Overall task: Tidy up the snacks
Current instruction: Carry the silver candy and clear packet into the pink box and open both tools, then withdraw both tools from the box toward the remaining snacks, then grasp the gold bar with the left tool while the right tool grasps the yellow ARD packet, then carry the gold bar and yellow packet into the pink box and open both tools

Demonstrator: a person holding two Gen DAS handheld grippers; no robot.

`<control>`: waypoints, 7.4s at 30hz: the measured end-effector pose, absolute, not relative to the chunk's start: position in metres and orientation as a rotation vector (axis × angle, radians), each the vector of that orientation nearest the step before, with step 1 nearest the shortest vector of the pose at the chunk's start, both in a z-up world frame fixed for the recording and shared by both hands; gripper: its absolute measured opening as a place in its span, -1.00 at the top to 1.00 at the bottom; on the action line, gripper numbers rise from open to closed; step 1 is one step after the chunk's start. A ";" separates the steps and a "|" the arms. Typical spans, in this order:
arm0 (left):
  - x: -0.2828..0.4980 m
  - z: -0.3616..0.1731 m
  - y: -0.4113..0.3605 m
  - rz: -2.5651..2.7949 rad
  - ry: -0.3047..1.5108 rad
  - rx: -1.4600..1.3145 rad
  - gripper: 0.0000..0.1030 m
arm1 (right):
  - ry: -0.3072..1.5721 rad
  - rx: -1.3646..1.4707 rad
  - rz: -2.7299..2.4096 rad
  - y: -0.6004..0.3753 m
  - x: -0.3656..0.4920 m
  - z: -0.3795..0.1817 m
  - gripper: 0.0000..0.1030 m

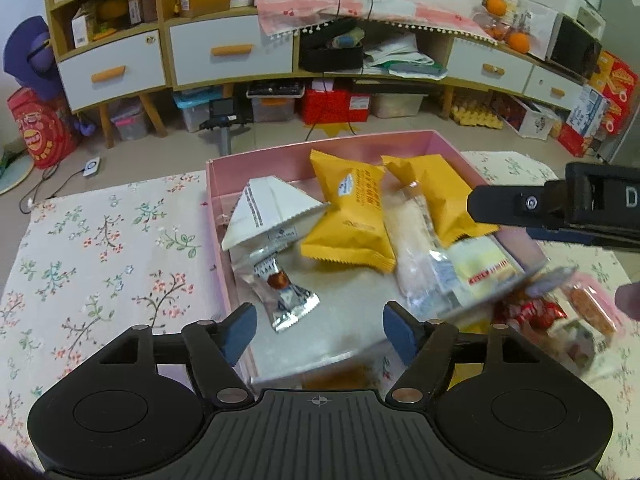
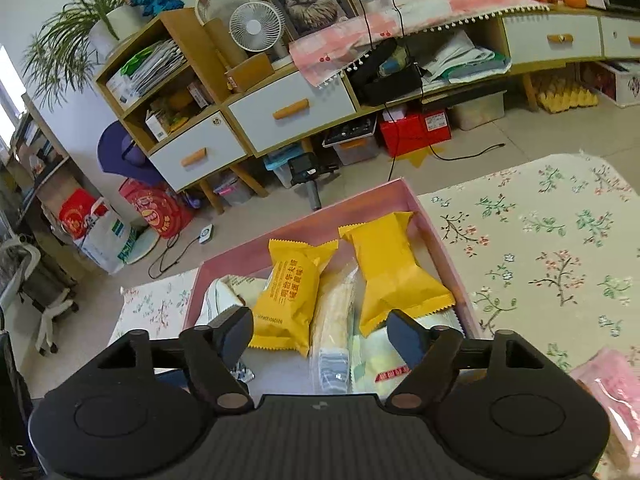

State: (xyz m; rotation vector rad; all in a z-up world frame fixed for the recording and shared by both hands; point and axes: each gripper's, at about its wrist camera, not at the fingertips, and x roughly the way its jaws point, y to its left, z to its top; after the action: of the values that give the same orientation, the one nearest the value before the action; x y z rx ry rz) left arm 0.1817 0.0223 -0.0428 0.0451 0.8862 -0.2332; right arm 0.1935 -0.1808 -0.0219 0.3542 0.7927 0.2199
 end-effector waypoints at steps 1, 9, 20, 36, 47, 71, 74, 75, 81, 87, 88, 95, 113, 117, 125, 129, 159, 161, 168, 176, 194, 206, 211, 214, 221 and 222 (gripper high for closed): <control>0.178 -0.041 0.022 -0.235 0.885 0.048 -0.40 | 0.790 0.343 0.219 -0.180 0.190 -0.019 -0.03; 0.143 -0.031 0.025 -0.251 0.879 0.051 -0.65 | 0.785 0.272 0.216 -0.175 0.162 -0.006 -0.24; 0.102 -0.033 0.036 -0.237 0.882 0.027 -0.86 | 0.785 0.179 0.211 -0.166 0.127 -0.005 -0.43; 0.073 -0.059 0.058 -0.204 0.843 -0.010 -0.88 | 0.769 0.020 0.177 -0.185 0.086 -0.033 -0.51; 0.070 -0.080 0.051 -0.277 0.812 -0.015 -0.88 | 0.761 -0.127 0.276 -0.180 0.072 -0.056 -0.51; 0.090 -0.094 0.031 -0.317 0.819 0.002 0.44 | 0.701 -0.174 0.463 -0.169 0.076 -0.067 -0.20; 0.088 -0.092 0.033 -0.320 0.832 0.013 0.49 | 0.714 -0.171 0.466 -0.168 0.080 -0.068 -0.08; 0.087 -0.092 0.034 -0.321 0.836 0.020 0.50 | 0.718 -0.170 0.467 -0.167 0.081 -0.069 -0.04; 0.077 -0.089 0.041 -0.325 0.865 0.058 0.51 | 0.754 -0.194 0.457 -0.157 0.091 -0.077 0.18; 0.072 -0.085 0.050 -0.328 0.897 0.084 0.51 | 0.769 -0.191 0.426 -0.152 0.095 -0.081 0.42; 0.071 -0.085 0.052 -0.332 0.902 0.090 0.51 | 0.772 -0.188 0.428 -0.153 0.095 -0.080 0.43; 0.064 -0.081 0.062 -0.348 0.943 0.141 0.50 | 0.846 -0.256 0.544 -0.153 0.079 -0.071 0.44; 0.066 -0.089 0.051 -0.357 0.900 0.156 0.02 | 0.864 -0.276 0.568 -0.145 0.072 -0.071 0.06; 0.066 -0.090 0.048 -0.345 0.887 0.168 0.03 | 0.865 -0.284 0.551 -0.141 0.073 -0.075 0.13; 0.068 -0.086 0.049 -0.330 0.906 0.158 0.49 | 0.866 -0.273 0.524 -0.141 0.077 -0.078 0.54; 0.067 -0.081 0.051 -0.332 0.902 0.145 0.49 | 0.863 -0.271 0.515 -0.140 0.079 -0.076 0.59; 0.093 -0.026 0.028 -0.303 0.749 0.090 0.49 | 0.718 -0.094 0.416 -0.162 0.122 -0.024 0.60; 0.100 -0.022 0.024 -0.294 0.737 0.091 0.49 | 0.711 -0.060 0.403 -0.164 0.130 -0.023 0.60; 0.135 -0.023 0.016 -0.259 0.733 0.056 0.49 | 0.691 0.052 0.351 -0.174 0.156 -0.024 0.59; 0.170 -0.035 0.003 -0.303 0.741 0.037 0.49 | 0.681 0.076 0.281 -0.181 0.173 -0.032 0.59; 0.197 -0.052 -0.012 -0.381 0.765 0.222 0.38 | 0.698 0.129 0.223 -0.196 0.186 -0.044 0.72; 0.193 -0.060 -0.009 -0.286 0.760 0.400 0.34 | 0.683 0.088 0.238 -0.192 0.182 -0.038 0.58; 0.191 -0.055 -0.004 -0.296 0.767 0.349 0.23 | 0.674 0.079 0.240 -0.193 0.180 -0.034 0.53; 0.188 -0.053 -0.001 -0.304 0.770 0.306 0.09 | 0.676 0.077 0.242 -0.193 0.179 -0.034 0.46; 0.176 -0.049 0.005 -0.312 0.788 0.231 -0.19 | 0.685 0.049 0.262 -0.190 0.174 -0.031 0.29; 0.174 -0.048 0.006 -0.309 0.783 0.223 -0.23 | 0.685 0.044 0.267 -0.190 0.173 -0.030 0.25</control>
State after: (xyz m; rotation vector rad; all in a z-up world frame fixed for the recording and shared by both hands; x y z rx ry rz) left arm 0.1739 0.0063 -0.0481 0.2234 0.7832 -0.3091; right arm 0.1732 -0.1898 -0.0300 0.0444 0.6849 0.2674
